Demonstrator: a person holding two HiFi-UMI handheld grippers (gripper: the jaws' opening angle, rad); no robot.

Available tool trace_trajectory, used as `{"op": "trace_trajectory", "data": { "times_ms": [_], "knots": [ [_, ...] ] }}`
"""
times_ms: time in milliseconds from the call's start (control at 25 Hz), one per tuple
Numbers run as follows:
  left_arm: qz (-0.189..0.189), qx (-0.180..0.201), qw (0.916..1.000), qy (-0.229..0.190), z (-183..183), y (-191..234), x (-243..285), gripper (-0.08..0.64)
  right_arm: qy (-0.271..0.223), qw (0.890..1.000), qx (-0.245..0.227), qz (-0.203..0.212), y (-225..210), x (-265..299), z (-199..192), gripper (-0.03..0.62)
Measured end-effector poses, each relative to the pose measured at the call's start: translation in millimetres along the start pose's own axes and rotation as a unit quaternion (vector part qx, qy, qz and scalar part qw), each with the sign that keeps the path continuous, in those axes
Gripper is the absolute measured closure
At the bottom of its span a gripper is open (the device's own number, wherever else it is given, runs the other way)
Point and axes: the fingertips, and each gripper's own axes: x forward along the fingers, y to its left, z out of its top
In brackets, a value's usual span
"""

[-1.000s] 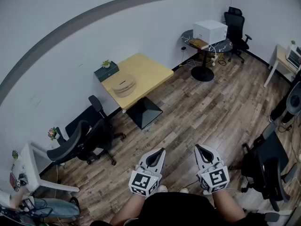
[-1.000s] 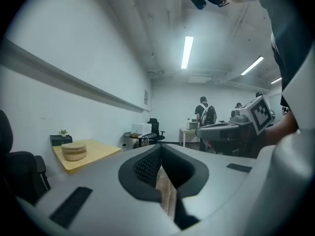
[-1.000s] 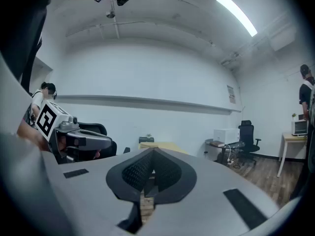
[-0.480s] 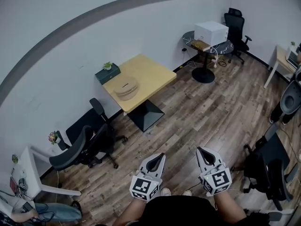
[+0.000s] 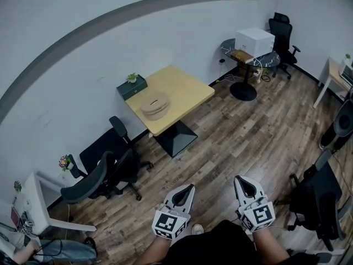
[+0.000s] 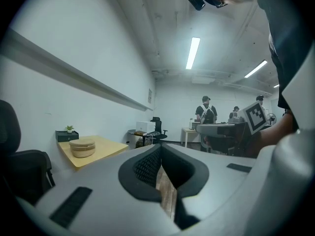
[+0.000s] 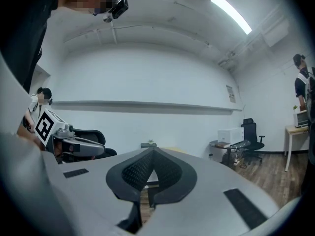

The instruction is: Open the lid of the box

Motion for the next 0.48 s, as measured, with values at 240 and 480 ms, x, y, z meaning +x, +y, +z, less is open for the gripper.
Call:
{"op": "trace_trajectory", "data": {
  "times_ms": [240, 480],
  "knots": [
    [0.004, -0.009, 0.9999, 0.006, 1.5, 15.4, 15.5, 0.541, -0.001, 1.0, -0.008, 0.002, -9.1, 18.7, 5.0, 0.536],
    [0.022, -0.01, 0.9997, 0.009, 3.0, 35.1, 50.3, 0.541, -0.006, 1.0, -0.001, 0.011, -43.9, 53.4, 3.5, 0.397]
  ]
}}
